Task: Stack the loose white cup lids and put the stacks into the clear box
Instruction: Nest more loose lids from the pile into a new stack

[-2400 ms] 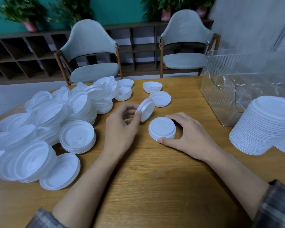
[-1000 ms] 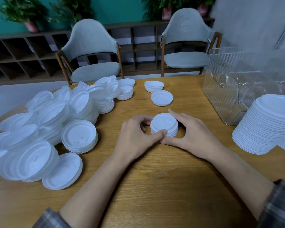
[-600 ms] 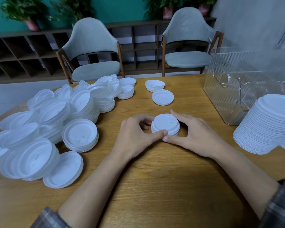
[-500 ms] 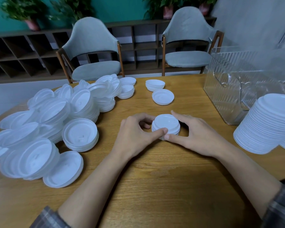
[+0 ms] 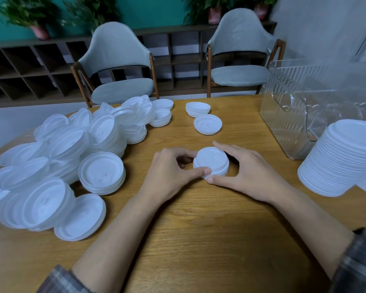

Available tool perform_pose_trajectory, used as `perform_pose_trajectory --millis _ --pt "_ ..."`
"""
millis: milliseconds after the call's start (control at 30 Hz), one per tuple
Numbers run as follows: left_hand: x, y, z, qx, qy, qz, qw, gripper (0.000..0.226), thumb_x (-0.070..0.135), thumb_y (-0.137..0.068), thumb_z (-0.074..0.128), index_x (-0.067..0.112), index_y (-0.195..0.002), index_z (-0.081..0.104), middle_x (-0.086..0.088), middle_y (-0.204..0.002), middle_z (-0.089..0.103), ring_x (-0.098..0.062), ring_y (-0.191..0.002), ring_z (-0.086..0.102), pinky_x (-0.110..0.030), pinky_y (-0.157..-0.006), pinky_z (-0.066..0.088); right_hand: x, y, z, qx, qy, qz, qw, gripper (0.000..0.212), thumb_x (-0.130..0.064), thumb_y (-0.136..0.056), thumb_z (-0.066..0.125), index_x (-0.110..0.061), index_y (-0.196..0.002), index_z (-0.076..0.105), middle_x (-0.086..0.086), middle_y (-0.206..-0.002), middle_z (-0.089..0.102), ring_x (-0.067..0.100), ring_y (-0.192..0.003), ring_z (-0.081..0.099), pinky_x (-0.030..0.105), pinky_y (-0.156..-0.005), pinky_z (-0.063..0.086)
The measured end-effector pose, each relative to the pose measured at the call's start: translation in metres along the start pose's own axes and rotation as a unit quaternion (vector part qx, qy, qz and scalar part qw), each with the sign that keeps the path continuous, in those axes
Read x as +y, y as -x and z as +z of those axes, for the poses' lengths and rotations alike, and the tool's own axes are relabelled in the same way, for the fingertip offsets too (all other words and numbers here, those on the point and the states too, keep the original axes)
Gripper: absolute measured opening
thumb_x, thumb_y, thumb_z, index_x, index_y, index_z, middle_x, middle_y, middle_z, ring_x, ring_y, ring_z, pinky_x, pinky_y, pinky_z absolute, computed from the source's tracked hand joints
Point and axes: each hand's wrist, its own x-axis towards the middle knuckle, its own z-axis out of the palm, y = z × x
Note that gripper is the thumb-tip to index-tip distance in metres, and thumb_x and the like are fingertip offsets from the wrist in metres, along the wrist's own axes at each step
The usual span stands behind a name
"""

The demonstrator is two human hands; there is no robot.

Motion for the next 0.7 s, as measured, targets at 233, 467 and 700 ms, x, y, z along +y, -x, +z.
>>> perform_pose_trajectory --millis 233,467,700 --pt "0.0 0.002 0.007 0.012 -0.038 0.07 0.997 0.043 0.053 -0.089 0.077 0.03 -0.124 0.076 0.019 -0.114 0.073 0.006 -0.105 0.063 -0.008 -0.086 0.041 0.008 -0.003 0.003 0.06 -0.01 0.006 0.998 0.086 -0.052 -0.076 0.085 -0.032 -0.151 0.049 -0.015 -0.132 0.057 0.01 -0.128 0.049 0.027 -0.103 0.036" --pt "-0.012 -0.033 0.017 0.058 -0.137 0.101 0.984 0.031 0.022 -0.097 0.07 0.019 -0.127 0.073 0.005 -0.124 0.07 -0.013 -0.115 0.062 -0.029 -0.102 0.046 0.018 -0.008 -0.004 0.1 -0.01 0.052 0.994 0.079 -0.043 -0.077 0.087 -0.032 -0.144 0.047 -0.014 -0.131 0.053 0.013 -0.127 0.041 0.026 -0.097 0.028" --pt "-0.01 -0.087 0.032 0.034 -0.238 0.134 0.961 0.041 0.015 -0.099 0.067 0.014 -0.14 0.065 -0.004 -0.15 0.058 -0.021 -0.14 0.05 -0.038 -0.111 0.046 0.023 -0.013 0.0 0.122 -0.011 0.069 0.99 0.069 -0.04 -0.081 0.084 -0.033 -0.14 0.049 -0.012 -0.131 0.053 0.015 -0.128 0.04 0.026 -0.093 0.028"
